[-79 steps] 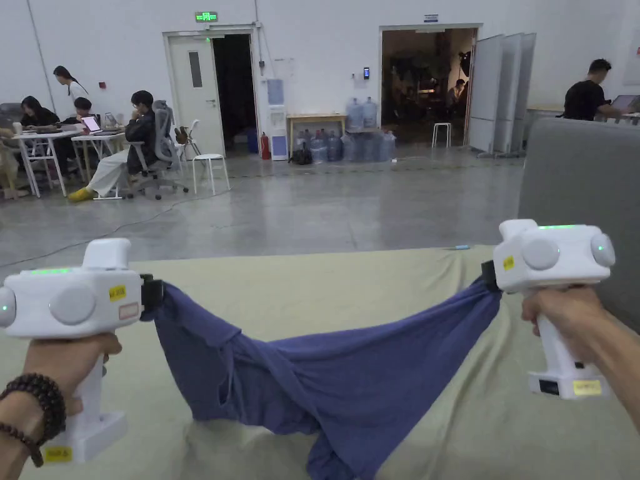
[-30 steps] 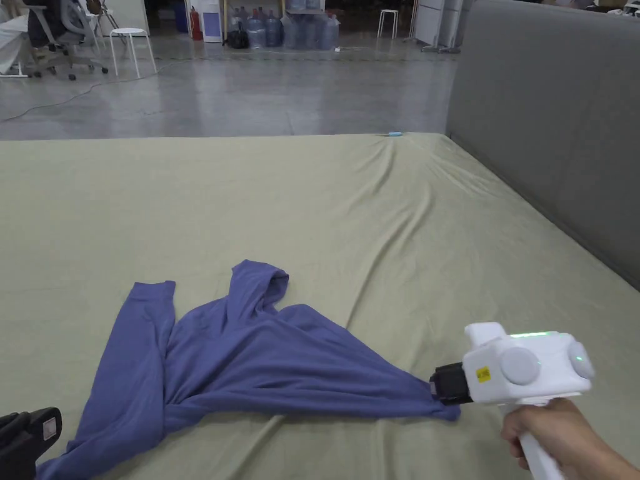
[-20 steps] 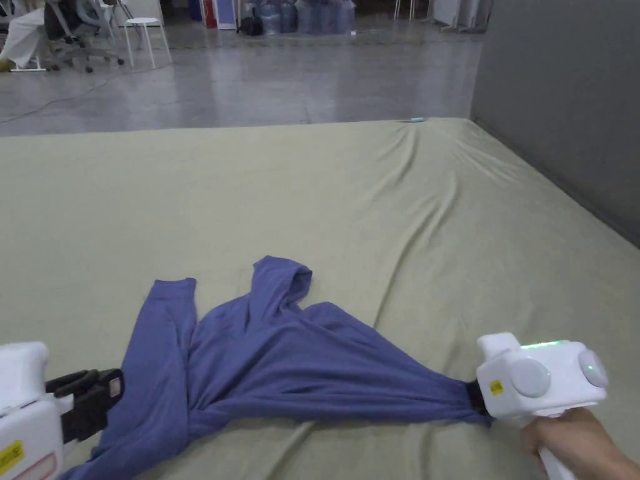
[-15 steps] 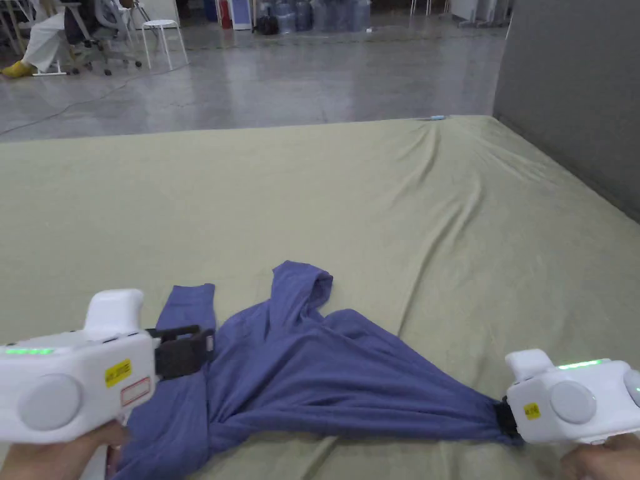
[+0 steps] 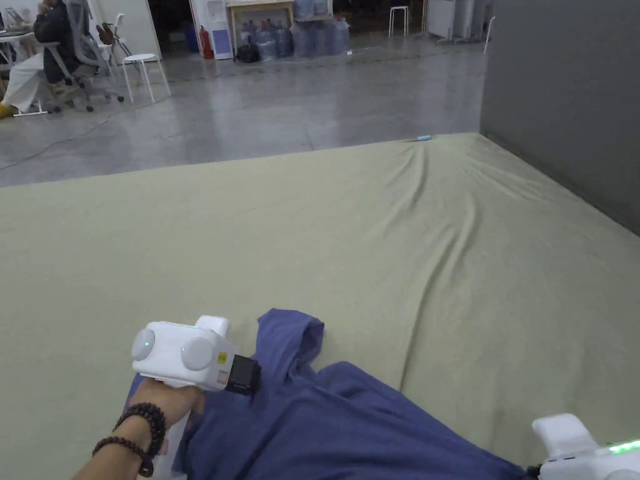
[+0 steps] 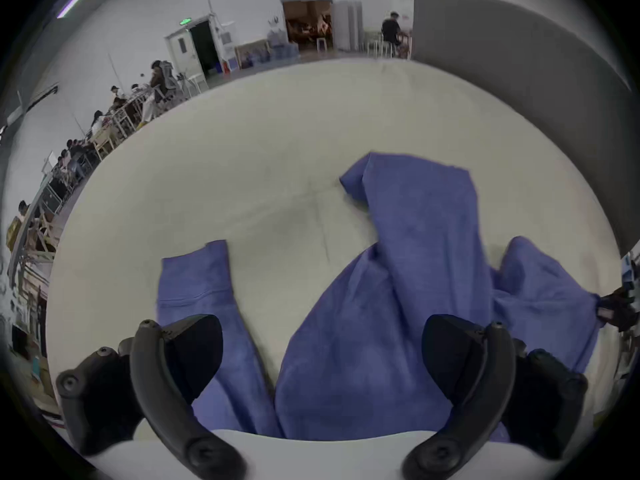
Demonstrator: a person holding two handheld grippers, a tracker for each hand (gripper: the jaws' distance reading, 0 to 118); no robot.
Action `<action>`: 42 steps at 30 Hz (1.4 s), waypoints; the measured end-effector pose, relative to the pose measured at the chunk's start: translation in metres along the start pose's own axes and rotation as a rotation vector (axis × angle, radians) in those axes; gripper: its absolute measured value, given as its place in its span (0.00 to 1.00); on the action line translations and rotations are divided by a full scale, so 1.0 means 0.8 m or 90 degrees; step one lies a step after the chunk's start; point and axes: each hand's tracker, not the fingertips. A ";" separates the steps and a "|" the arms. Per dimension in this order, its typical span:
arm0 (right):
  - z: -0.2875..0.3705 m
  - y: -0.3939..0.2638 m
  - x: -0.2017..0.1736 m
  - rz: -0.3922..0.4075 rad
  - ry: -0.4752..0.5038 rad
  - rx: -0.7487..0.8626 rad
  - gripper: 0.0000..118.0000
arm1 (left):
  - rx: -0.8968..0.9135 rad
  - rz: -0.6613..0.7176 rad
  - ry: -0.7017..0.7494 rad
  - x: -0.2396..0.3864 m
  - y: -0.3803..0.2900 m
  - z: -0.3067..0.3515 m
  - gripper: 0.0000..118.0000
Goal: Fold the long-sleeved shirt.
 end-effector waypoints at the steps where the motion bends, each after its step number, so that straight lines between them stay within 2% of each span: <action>1: -0.001 0.000 0.000 0.002 0.001 0.000 0.00 | -0.021 0.005 0.003 0.001 -0.003 -0.007 0.90; 2: -0.002 0.000 0.000 0.003 0.001 0.001 0.00 | -0.037 0.010 0.011 -0.001 -0.008 -0.011 0.82; 3: -0.003 -0.001 -0.002 0.008 -0.001 0.001 0.00 | -0.003 0.030 -0.005 0.001 -0.013 -0.006 0.71; 4: -0.003 -0.001 -0.004 0.013 -0.004 0.003 0.00 | 0.018 0.039 -0.001 0.000 -0.016 0.002 0.69; 5: -0.004 -0.001 -0.006 0.017 -0.007 0.003 0.00 | -0.001 0.033 -0.007 0.002 -0.018 0.005 0.61; 7: -0.004 -0.002 -0.010 0.024 -0.013 0.006 0.00 | 0.005 -0.008 0.074 0.004 -0.019 0.020 0.51; 8: -0.004 -0.002 -0.011 0.027 -0.015 0.008 0.00 | 0.000 -0.002 0.027 0.000 -0.021 0.028 0.46; 10: -0.004 -0.001 -0.013 0.026 -0.020 0.008 0.00 | -0.012 0.024 -0.048 -0.004 -0.025 0.039 0.00; 12: 0.001 0.002 -0.012 0.020 -0.019 0.004 0.00 | 0.039 -0.005 -0.009 -0.003 -0.027 0.066 0.00; 14: 0.017 0.009 -0.012 0.010 -0.018 0.009 0.00 | 0.077 0.025 -0.023 -0.013 -0.020 0.099 0.00; 17: 0.064 0.031 -0.011 0.014 0.003 0.076 0.00 | 0.161 0.066 -0.063 -0.034 -0.004 0.174 0.00; 19: 0.103 0.061 -0.010 0.013 0.031 0.120 0.00 | 0.212 0.065 -0.057 -0.047 0.010 0.228 0.00; 24: 0.219 0.181 -0.014 0.030 0.035 0.265 0.00 | 0.361 0.086 -0.008 -0.093 0.058 0.385 0.00; 28: 0.325 0.288 -0.033 0.062 0.039 0.353 0.00 | 0.460 0.095 0.036 -0.118 0.106 0.510 0.00; 32: 0.420 0.389 -0.059 0.092 0.002 0.436 0.00 | 0.543 0.084 0.097 -0.129 0.159 0.609 0.00; 36: 0.500 0.473 -0.078 0.069 -0.022 0.511 0.00 | 0.609 0.098 0.140 -0.130 0.204 0.683 0.00; 40: 0.551 0.517 -0.087 0.042 -0.041 0.561 0.00 | 0.648 0.123 0.169 -0.133 0.229 0.726 0.00; 42: 0.571 0.526 -0.092 0.049 -0.056 0.584 0.00 | 0.662 0.104 0.176 -0.130 0.235 0.741 0.00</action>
